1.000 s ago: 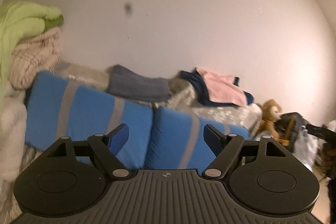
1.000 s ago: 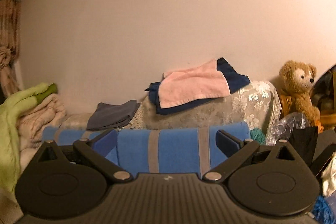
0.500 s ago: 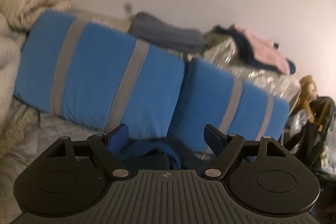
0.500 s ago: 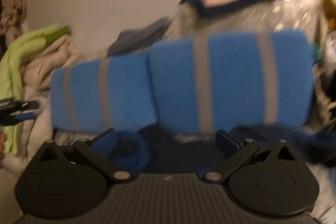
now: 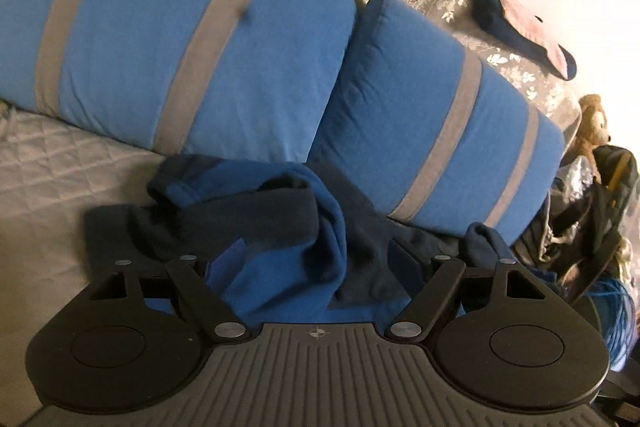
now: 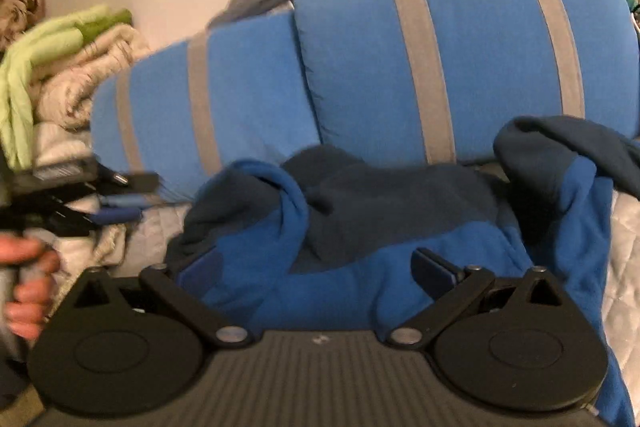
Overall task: Fold clothes
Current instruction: 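Lower the left gripper onto the navy hoodie fabric and close it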
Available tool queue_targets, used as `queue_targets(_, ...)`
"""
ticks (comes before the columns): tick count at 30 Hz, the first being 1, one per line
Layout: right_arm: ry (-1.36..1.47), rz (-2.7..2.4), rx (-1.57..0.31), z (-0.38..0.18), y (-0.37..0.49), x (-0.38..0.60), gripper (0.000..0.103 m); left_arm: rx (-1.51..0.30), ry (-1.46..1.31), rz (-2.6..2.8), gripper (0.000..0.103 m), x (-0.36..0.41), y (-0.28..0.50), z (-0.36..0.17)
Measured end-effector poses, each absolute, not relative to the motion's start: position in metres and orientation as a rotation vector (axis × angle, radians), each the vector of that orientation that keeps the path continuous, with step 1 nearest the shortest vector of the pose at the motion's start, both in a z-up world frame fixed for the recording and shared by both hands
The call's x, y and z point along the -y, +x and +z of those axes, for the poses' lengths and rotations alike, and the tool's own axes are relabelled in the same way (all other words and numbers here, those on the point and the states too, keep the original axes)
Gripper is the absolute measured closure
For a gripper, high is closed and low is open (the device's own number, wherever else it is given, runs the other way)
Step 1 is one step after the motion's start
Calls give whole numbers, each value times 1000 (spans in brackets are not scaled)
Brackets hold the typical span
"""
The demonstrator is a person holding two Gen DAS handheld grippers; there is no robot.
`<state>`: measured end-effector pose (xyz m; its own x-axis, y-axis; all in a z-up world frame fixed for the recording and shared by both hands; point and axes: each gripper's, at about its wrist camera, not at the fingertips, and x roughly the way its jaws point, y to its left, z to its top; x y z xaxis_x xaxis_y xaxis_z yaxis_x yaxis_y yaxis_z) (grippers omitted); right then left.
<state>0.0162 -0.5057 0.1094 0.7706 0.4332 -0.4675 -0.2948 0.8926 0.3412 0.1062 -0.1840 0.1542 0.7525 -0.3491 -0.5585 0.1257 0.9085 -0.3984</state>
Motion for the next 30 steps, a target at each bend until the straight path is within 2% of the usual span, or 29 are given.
queue_targets(5, 241, 390, -558, 111, 19, 506, 0, -686, -369, -298, 27, 198, 133, 130)
queue_targets(9, 267, 396, -572, 109, 23, 508, 0, -748, -337, -331, 47, 223, 154, 107)
queue_targets(14, 262, 391, -580, 106, 25, 510, 0, -809, -241, -361, 61, 256, 172, 82)
queue_targets(16, 257, 389, -587, 104, 26, 509, 0, -832, -191, -381, 81, 267, 176, 74)
queue_targets(17, 252, 390, -590, 103, 27, 509, 0, -845, -152, -372, 95, 271, 176, 71)
queue_targets(18, 248, 390, -593, 102, 28, 508, 0, -852, -101, -358, 99, 275, 175, 69)
queue_targets(30, 276, 398, -606, 100, 29, 512, 0, -805, 362, -466, 100, 261, 91, 130)
